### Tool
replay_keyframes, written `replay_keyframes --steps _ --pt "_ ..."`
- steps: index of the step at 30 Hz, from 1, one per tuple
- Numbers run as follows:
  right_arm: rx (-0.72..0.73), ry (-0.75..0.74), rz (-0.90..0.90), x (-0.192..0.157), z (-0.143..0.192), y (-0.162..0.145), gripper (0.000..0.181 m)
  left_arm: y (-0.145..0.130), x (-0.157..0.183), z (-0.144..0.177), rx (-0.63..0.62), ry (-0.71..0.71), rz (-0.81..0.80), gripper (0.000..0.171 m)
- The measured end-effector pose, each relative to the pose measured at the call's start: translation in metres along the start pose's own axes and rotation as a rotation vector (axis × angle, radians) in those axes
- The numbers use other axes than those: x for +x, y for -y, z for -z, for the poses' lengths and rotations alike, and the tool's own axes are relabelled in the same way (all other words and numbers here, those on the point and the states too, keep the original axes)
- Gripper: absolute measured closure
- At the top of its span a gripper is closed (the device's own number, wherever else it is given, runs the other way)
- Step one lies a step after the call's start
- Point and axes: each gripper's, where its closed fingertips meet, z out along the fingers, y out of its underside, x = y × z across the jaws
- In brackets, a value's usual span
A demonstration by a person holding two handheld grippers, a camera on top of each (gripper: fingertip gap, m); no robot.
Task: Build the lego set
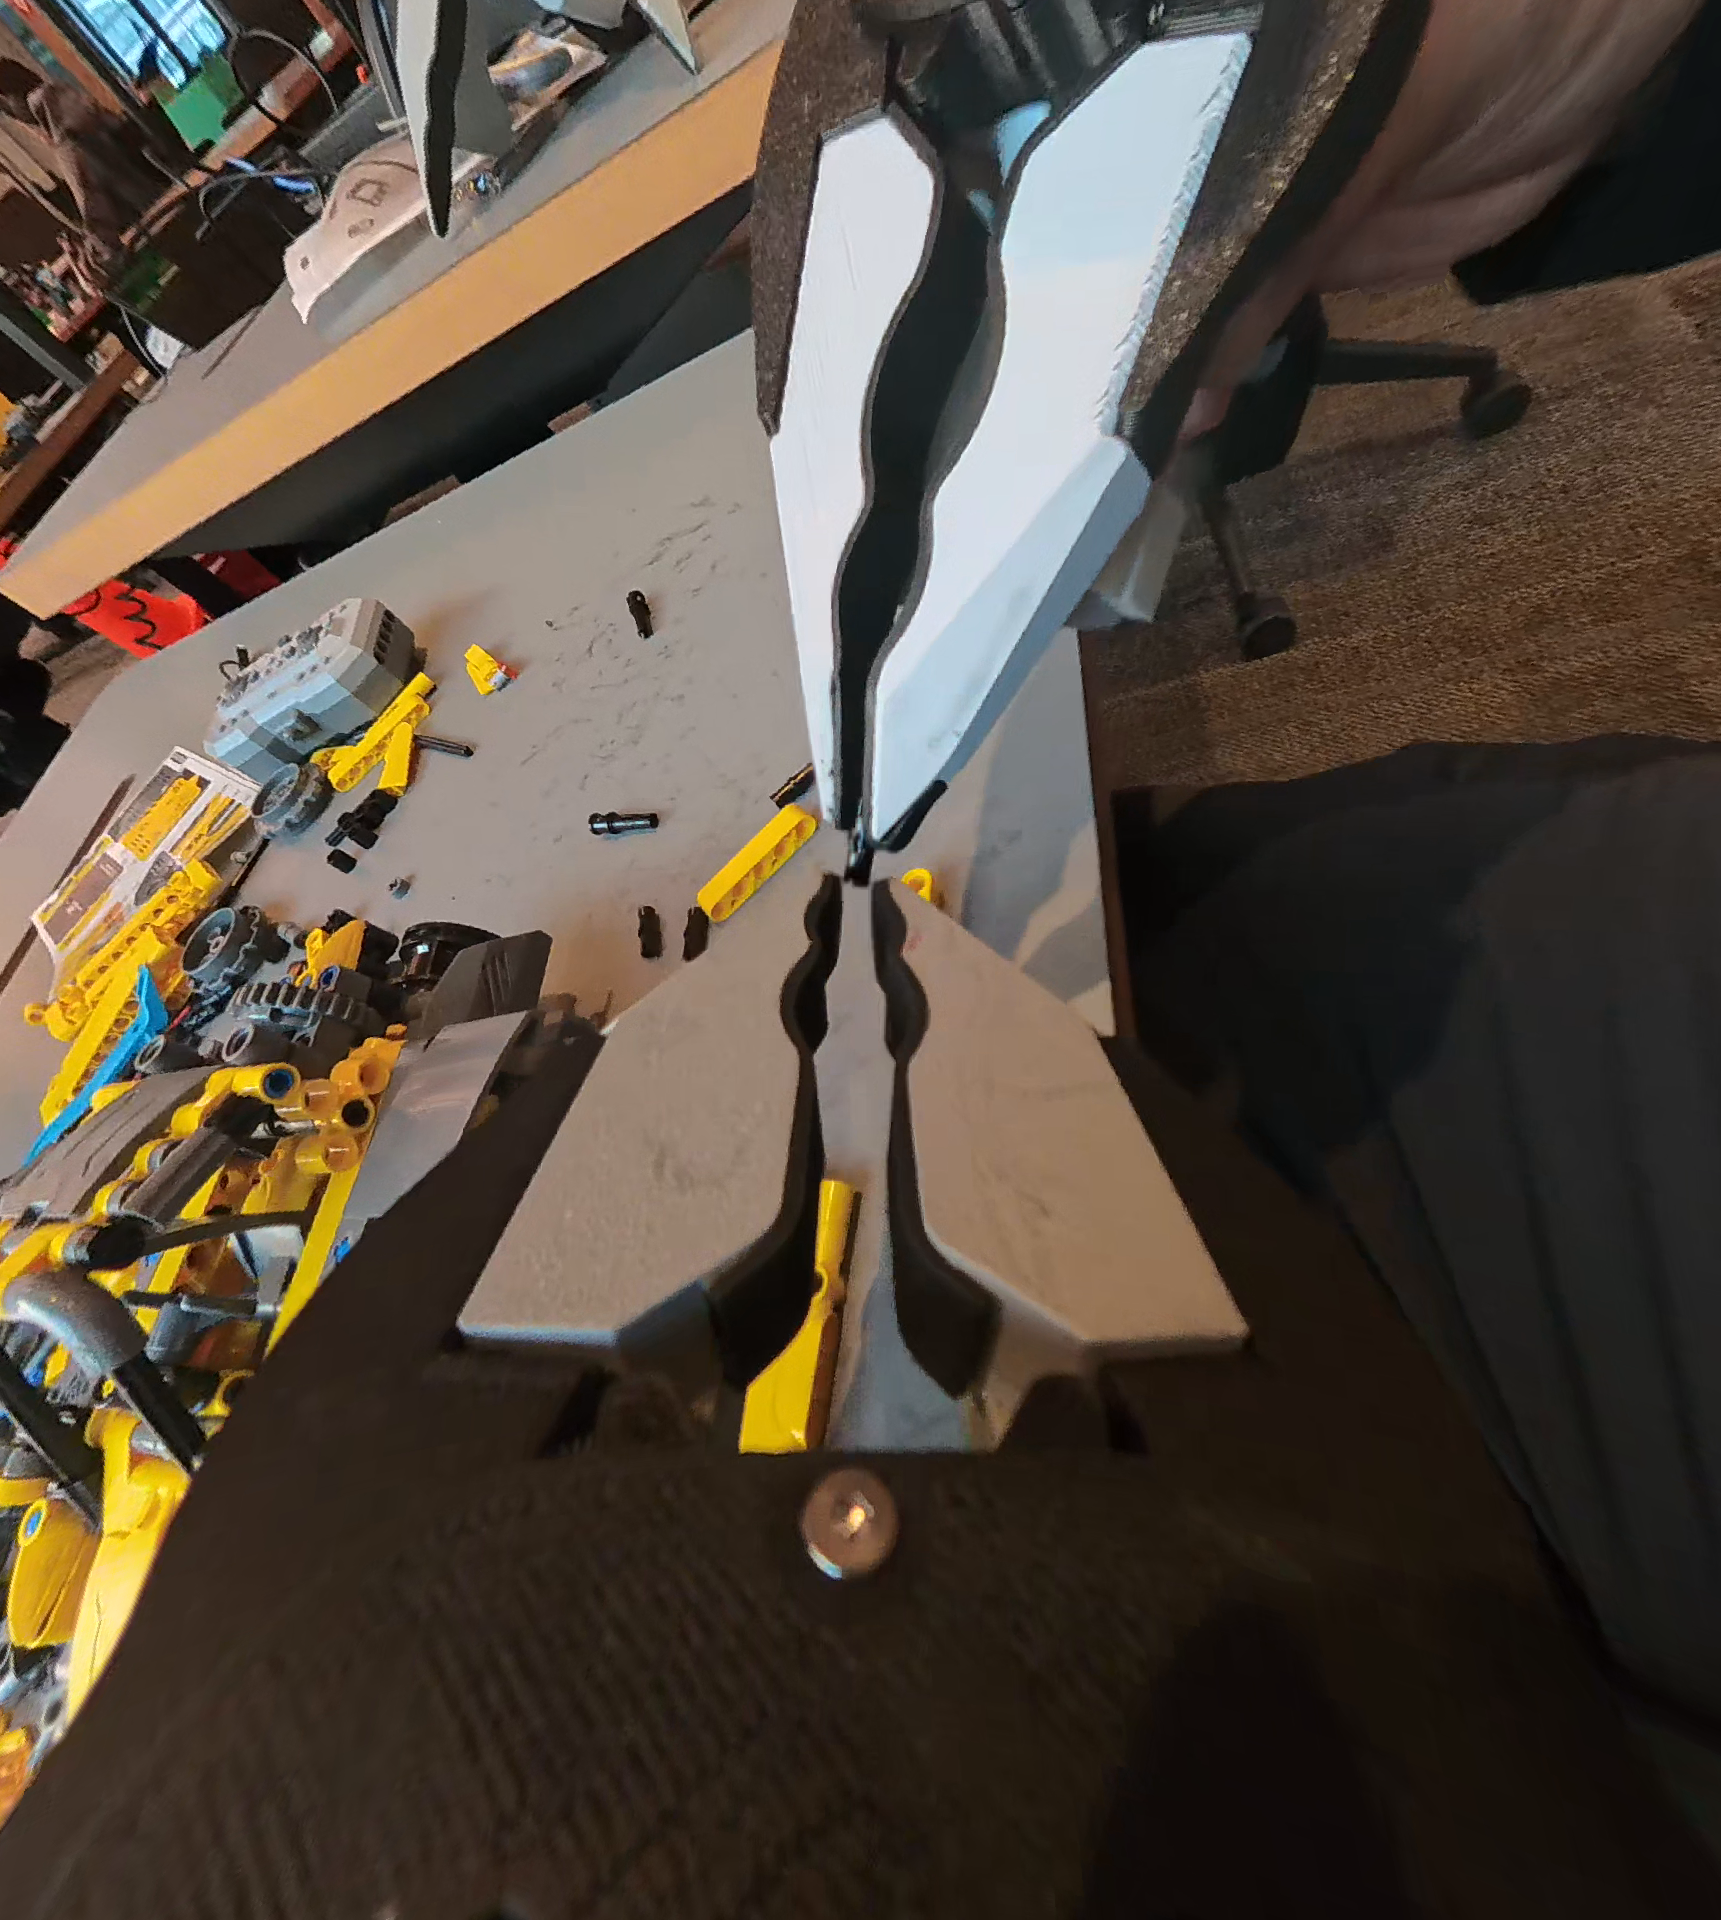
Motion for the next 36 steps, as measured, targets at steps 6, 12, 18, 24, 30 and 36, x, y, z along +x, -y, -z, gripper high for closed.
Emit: replay_keyframes --steps 6,12,18,24,30,36 --pt "-0.274 -0.017 -0.04 0.021 0.009 -0.031 0.177 -0.011 0.01 -0.008 -0.085 -0.153 0.094 0.147" --pt "-0.417 0.008 0.06 0.022 0.003 -0.039 0.177 -0.025 0.015 -0.012 -0.178 -0.262 0.207 0.149" --pt "-0.493 0.04 0.12 0.021 -0.003 -0.045 0.177 -0.035 0.015 -0.015 -0.239 -0.256 0.21 0.154" --pt "-0.539 0.045 0.146 0.021 -0.004 -0.047 0.177 -0.035 0.01 -0.016 -0.238 -0.24 0.23 0.166" --pt "-0.572 0.045 0.163 0.021 -0.004 -0.046 0.177 -0.035 0.01 -0.016 -0.239 -0.236 0.221 0.166" --pt "-0.584 0.042 0.171 0.022 -0.005 -0.045 0.177 -0.035 0.01 -0.016 -0.24 -0.234 0.218 0.166"
